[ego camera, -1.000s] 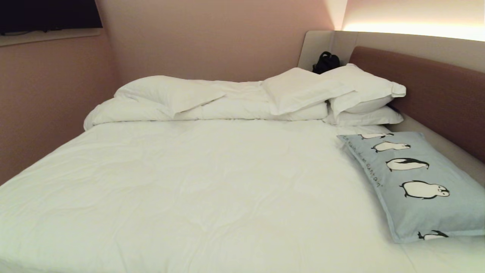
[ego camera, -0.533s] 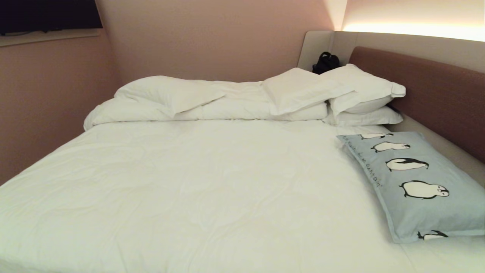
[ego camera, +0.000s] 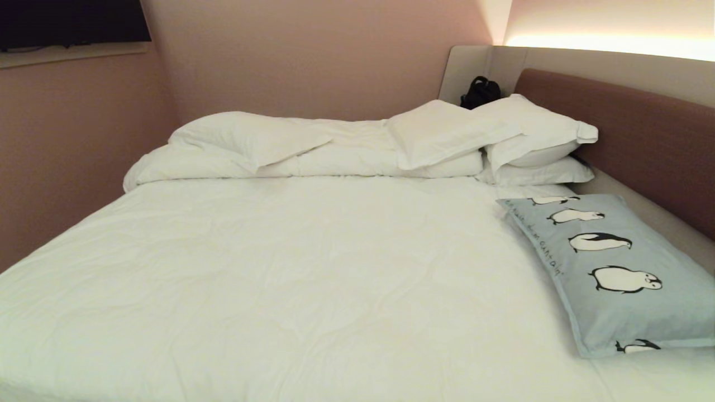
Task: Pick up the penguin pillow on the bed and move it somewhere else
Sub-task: Pick up the pillow
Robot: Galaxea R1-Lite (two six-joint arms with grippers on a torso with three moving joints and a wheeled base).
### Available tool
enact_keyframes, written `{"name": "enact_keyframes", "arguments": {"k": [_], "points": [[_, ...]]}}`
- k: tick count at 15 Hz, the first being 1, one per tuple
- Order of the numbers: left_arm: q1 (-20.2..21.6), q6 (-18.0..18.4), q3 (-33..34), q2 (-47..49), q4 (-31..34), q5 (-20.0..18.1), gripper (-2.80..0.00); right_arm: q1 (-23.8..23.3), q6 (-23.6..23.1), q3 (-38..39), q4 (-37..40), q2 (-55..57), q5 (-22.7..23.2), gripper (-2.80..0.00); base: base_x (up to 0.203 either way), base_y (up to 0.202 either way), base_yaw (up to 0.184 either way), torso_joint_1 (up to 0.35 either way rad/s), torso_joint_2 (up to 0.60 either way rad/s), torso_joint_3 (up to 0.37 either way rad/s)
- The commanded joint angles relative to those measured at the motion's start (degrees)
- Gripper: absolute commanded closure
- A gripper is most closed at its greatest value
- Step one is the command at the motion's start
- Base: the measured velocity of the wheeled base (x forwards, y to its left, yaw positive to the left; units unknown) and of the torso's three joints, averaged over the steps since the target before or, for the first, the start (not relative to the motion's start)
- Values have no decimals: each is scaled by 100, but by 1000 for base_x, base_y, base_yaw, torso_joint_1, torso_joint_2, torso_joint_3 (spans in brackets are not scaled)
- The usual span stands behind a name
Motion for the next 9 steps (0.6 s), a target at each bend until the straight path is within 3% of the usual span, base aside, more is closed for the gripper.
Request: {"name": "enact_keyframes", "arguments": {"k": [1,5,9], "points": [[1,-11,0,-2,-5,3,0,-37,-59,196,-50,-253,-57,0,0,0,0,0,0,0],[1,-2,0,-2,-5,3,0,-115,-209,372,-546,-983,-536,0,0,0,0,0,0,0],[1,-2,0,-2,-5,3,0,-126,-906,493,-798,-1364,-960,0,0,0,0,0,0,0]]}}
